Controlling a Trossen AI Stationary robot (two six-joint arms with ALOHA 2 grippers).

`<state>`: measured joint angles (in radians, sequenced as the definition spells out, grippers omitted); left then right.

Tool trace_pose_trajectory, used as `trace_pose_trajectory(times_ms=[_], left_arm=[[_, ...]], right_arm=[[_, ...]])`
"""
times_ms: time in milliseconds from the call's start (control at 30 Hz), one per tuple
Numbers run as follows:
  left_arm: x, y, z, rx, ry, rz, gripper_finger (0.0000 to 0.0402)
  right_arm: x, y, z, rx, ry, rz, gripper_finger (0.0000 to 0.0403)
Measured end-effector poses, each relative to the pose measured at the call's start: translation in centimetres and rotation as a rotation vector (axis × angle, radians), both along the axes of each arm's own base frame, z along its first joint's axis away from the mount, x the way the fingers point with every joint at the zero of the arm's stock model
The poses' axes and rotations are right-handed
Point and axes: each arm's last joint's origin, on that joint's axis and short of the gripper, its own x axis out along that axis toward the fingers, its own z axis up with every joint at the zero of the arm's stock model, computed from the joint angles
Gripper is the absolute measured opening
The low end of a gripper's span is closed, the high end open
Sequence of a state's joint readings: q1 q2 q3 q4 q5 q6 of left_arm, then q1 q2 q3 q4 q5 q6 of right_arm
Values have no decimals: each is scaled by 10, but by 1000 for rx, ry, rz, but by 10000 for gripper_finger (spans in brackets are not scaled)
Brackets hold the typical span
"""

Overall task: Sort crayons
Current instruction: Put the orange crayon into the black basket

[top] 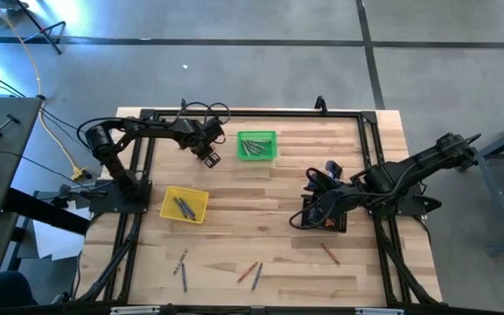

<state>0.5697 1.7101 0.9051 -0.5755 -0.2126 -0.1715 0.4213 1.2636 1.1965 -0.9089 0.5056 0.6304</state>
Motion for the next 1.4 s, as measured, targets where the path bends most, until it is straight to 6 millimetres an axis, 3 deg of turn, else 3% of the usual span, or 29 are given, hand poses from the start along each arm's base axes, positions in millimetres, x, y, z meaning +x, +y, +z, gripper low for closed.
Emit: trace_pose_trajectory(times_ms=[367,600,900,1200,1400], left_arm=[[1,0,-3,-7,10,-1,87],[-2,-2,-4,-34,41,0,9],[-6,-8,3,-58,46,-30,3],[-9,-14,44,37,-116,-29,1],[0,-36,80,92,-350,-128,1]], right_arm=[[0,0,0,1,0,-1,92],[0,0,0,1,0,-1,92],[0,1,0,18,5,7,92],[-8,-4,-5,18,57,-113,92],[-14,-10,-15,-112,100,-296,92]])
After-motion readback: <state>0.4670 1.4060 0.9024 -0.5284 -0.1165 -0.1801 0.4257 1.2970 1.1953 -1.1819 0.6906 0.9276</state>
